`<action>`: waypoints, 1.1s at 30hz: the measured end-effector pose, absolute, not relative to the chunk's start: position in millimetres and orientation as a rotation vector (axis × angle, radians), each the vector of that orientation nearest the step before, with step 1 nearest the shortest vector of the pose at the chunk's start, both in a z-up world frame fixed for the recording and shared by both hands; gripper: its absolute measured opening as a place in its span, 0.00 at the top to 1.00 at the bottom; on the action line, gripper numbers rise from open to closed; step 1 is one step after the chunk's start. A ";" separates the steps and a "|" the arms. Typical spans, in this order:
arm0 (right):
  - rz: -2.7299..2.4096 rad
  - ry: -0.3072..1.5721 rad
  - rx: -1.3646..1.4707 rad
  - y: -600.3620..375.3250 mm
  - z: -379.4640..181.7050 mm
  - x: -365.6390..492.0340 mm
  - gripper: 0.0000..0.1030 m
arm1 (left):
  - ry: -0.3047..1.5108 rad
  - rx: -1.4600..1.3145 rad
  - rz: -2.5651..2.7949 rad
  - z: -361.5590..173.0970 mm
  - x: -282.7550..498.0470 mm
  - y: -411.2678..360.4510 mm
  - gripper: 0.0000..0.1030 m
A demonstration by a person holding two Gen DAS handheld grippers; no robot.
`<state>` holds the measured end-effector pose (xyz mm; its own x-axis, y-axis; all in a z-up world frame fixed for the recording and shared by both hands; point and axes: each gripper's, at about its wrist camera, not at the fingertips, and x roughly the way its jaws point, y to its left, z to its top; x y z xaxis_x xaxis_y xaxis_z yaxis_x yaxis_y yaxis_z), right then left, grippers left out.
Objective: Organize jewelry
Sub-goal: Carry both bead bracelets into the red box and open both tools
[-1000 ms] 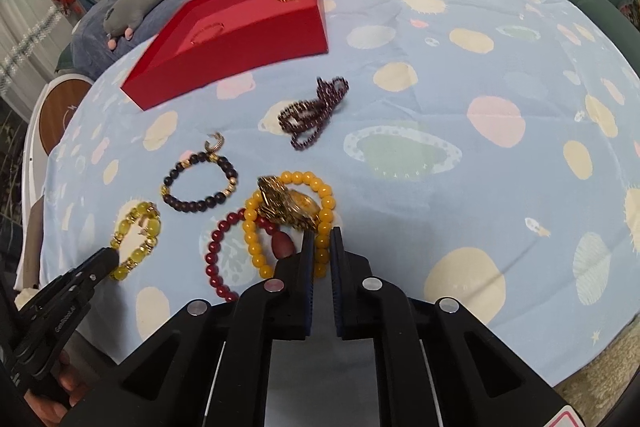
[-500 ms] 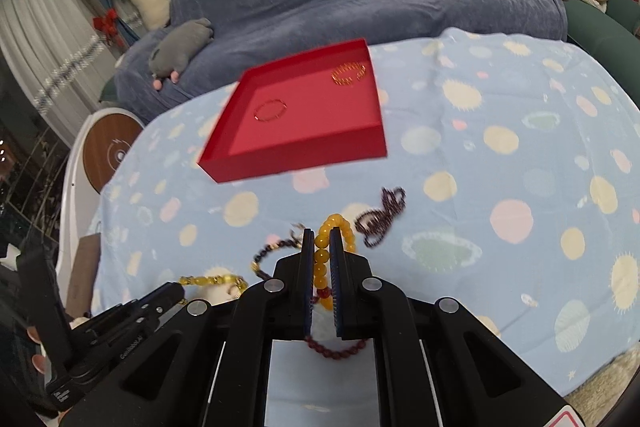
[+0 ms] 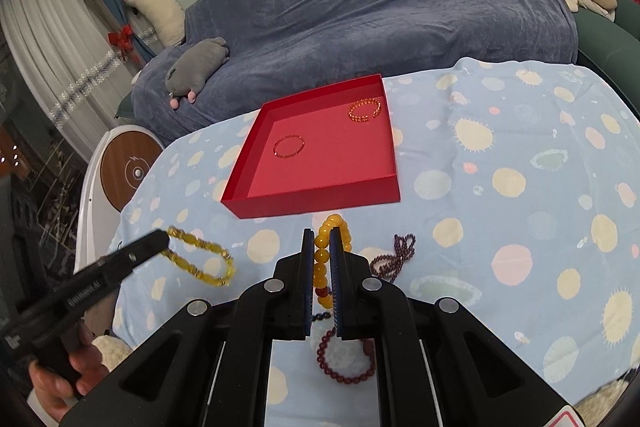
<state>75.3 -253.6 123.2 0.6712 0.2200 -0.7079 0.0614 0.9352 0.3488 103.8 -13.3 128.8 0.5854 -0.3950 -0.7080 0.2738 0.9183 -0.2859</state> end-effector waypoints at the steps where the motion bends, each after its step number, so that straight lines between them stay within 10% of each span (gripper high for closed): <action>1: 0.091 0.833 0.357 -254.3 124.1 79.3 0.92 | 0.853 -0.153 -0.399 134.1 110.8 -16.7 0.91; 15: 0.111 0.830 0.340 -258.5 127.0 201.4 0.92 | 0.848 -0.239 -0.447 148.3 231.5 -53.6 0.91; 33: 0.064 0.993 0.331 -253.0 32.5 314.1 0.92 | 1.022 -0.183 -0.304 41.6 296.9 -36.4 0.91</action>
<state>314.1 -253.0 32.5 0.5486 0.2031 -0.8111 0.0968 0.9481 0.3029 296.9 -36.4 41.6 0.4845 -0.3327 -0.8090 0.1634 0.9430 -0.2899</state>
